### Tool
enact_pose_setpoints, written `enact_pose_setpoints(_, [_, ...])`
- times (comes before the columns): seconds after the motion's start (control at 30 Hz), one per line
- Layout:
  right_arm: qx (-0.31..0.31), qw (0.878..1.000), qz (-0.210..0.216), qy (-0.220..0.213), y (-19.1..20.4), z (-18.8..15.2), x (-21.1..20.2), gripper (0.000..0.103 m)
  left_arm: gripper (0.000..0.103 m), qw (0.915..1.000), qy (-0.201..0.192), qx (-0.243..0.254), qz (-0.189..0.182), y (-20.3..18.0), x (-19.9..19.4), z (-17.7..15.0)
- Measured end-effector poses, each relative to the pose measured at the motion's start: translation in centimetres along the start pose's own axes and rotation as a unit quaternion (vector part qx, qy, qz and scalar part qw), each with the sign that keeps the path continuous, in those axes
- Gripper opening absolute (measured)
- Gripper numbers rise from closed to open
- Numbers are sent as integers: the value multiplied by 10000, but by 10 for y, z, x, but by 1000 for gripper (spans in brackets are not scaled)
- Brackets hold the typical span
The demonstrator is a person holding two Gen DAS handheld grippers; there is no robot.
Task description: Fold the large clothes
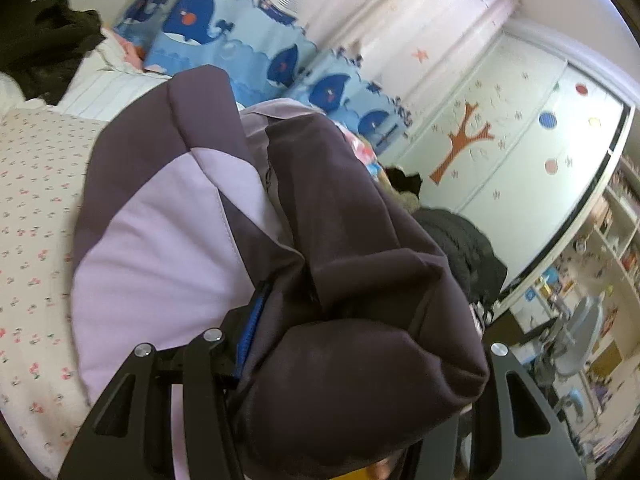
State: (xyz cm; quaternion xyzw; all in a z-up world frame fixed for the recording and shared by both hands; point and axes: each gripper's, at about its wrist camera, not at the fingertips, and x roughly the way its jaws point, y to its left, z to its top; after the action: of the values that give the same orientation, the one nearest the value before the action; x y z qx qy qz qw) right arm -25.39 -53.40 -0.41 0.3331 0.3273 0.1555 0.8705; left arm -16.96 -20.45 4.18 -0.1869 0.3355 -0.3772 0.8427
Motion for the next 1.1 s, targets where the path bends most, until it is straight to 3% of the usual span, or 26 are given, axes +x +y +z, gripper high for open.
enact_pose_setpoints(0.1, [224,9992,63,-329,-8,28,-30,97,50,9995,222,210,9,-11,25,-13])
enact_pose_setpoints(0.2, [-1,9987,-35,-517,3,59,-56,97,50,9976,506,480,59,-19,53,-31])
enact_pose_setpoints(0.3, [-521,9972,-344,-411,27,91,-62,97,51,9953,671,686,121,-25,74,-48])
enact_pose_setpoints(0.4, [-1200,9901,-728,-64,57,129,-33,97,52,9941,716,790,205,-28,84,-53])
enact_pose_setpoints(0.47, [-1683,9788,-1108,359,78,138,-4,97,52,9922,759,946,295,-31,92,-55])
enact_pose_setpoints(0.6, [-2405,9441,-2014,1009,94,127,44,97,54,9870,868,1262,482,-41,106,-64])
enact_pose_setpoints(0.7, [-2392,9313,-2416,1304,78,113,63,97,54,9841,906,1418,562,-45,113,-71])
enact_pose_setpoints(0.77, [-2413,9165,-2856,1426,57,104,74,97,54,9834,897,1470,579,-46,115,-74])
enact_pose_setpoints(0.83, [-2257,9052,-3150,1745,22,95,88,97,55,9824,897,1529,590,-46,114,-75])
enact_pose_setpoints(0.87, [-2130,9059,-3160,1849,7,92,92,97,55,9814,943,1562,593,-45,113,-74])
enact_pose_setpoints(0.9, [-1819,9174,-2962,1940,-13,88,93,97,55,9807,993,1584,579,-44,113,-75])
enact_pose_setpoints(0.97, [-1507,9293,-2742,1962,-32,83,93,97,55,9785,1141,1636,520,-43,111,-73])
enact_pose_setpoints(1.1, [-1396,9391,-2519,1874,-45,68,91,97,54,9752,1519,1568,356,-49,94,-63])
